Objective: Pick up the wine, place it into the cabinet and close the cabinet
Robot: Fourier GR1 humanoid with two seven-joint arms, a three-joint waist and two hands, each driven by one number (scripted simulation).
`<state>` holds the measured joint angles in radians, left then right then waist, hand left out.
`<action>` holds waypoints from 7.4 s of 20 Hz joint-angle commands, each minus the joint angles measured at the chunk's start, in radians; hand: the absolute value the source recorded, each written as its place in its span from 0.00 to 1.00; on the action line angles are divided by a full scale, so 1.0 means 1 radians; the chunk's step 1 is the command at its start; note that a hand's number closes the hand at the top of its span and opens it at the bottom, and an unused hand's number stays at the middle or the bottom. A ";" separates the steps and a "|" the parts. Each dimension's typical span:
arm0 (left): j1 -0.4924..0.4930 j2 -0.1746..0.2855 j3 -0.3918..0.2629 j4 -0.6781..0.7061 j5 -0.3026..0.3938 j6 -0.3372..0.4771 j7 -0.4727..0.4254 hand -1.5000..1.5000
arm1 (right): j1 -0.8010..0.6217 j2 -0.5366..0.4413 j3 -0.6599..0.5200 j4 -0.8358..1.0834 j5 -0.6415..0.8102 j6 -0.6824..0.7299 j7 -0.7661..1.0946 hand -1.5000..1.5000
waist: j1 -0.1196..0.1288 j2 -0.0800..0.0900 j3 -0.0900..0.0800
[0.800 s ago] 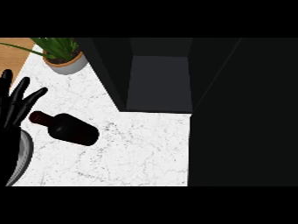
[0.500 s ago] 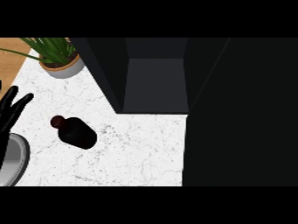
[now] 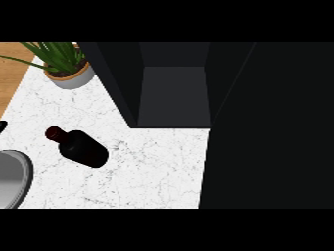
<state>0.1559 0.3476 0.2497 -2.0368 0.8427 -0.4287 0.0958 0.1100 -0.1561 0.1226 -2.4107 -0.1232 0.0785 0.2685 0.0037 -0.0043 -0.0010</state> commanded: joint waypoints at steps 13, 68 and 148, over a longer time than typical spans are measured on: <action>0.048 0.077 0.111 -0.241 0.264 0.178 0.256 0.00 | -0.254 -0.016 0.004 -0.223 0.000 -0.145 0.468 0.00 | -0.003 0.000 0.001; -0.196 -0.112 0.029 0.795 -0.513 -0.174 -0.326 0.00 | -0.686 -0.095 -0.085 -0.223 0.003 -0.257 0.856 0.00 | -0.018 0.003 0.000; -0.454 -0.348 -0.632 0.408 -0.646 0.786 -0.272 1.00 | -0.676 -0.115 -0.124 -0.142 -0.043 -0.263 0.796 0.00 | -0.011 -0.001 0.002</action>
<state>-0.2473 0.0006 -0.2969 -1.5314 0.2098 0.2169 -0.2794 -0.6052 -0.2719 0.0155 -2.4698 -0.0789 -0.1997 1.0145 -0.0041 -0.0057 0.0004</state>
